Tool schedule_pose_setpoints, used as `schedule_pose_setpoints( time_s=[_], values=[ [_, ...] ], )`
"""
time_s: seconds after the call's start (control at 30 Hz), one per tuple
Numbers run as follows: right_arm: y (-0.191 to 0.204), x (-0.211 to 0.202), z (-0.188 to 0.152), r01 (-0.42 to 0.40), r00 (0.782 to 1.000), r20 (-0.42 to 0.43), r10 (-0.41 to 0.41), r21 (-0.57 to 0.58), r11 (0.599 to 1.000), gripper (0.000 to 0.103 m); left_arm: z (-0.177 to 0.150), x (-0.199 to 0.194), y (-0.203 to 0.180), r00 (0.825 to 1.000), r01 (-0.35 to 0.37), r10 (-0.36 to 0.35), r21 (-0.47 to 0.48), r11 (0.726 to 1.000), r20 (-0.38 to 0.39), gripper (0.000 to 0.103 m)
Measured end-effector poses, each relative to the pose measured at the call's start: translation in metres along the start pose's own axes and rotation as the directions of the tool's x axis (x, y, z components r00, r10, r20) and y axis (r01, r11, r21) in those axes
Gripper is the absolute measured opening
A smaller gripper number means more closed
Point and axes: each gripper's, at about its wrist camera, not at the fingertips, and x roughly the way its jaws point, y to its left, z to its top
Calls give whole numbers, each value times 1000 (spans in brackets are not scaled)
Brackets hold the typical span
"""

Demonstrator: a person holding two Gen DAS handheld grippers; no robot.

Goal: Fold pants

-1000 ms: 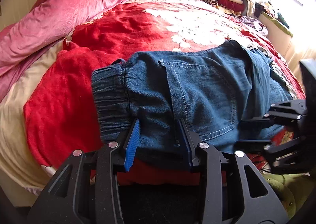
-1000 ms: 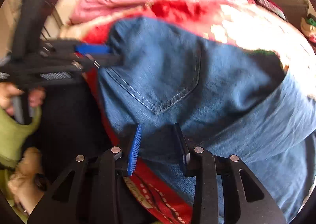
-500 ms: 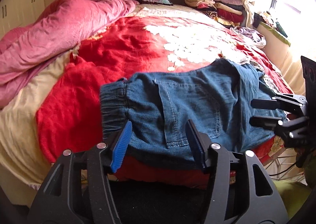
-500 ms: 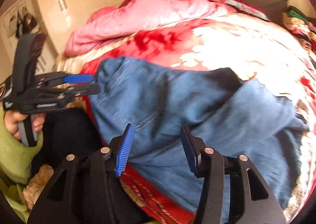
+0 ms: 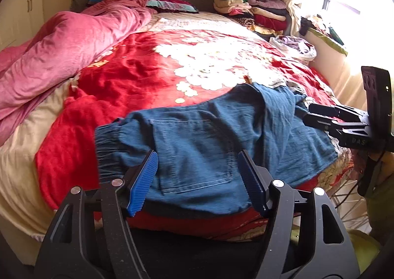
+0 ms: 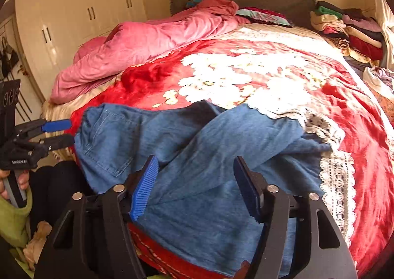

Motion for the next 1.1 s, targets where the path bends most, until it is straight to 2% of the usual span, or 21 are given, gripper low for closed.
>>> schedule_pose_setpoints(
  time_s=[0.3,0.47,0.57,0.67,0.8,0.87,1.03,1.07,1.1],
  values=[
    [-26,-3,2,39,999,19,-40,42,998,63,2,25,-37,995,88,-85,45,995,-53,60],
    [-33,2,10,60,998,17,-61,37,998,63,2,44,-56,986,145,-139,53,988,-95,59],
    [-39,8,21,81,996,17,-82,29,996,64,2,58,-64,978,173,-167,37,984,-126,44],
    [-46,19,35,106,994,6,-106,25,994,64,1,71,-70,967,214,-209,19,977,-148,35],
    [-56,38,58,127,992,-10,-127,14,992,64,4,88,-80,956,238,-229,28,971,-181,28],
    [-61,52,69,124,992,-34,-123,18,992,64,6,99,-81,944,262,-255,5,965,-207,28],
    [-73,90,91,121,988,-101,-117,31,992,63,12,123,-87,928,287,-285,-29,958,-240,28],
    [-77,99,94,117,987,-119,-111,40,992,63,14,125,-89,928,291,-289,-26,956,-235,25],
    [-81,108,96,122,984,-136,-114,50,991,63,15,127,-92,928,294,-291,-21,956,-232,17]
  ],
)
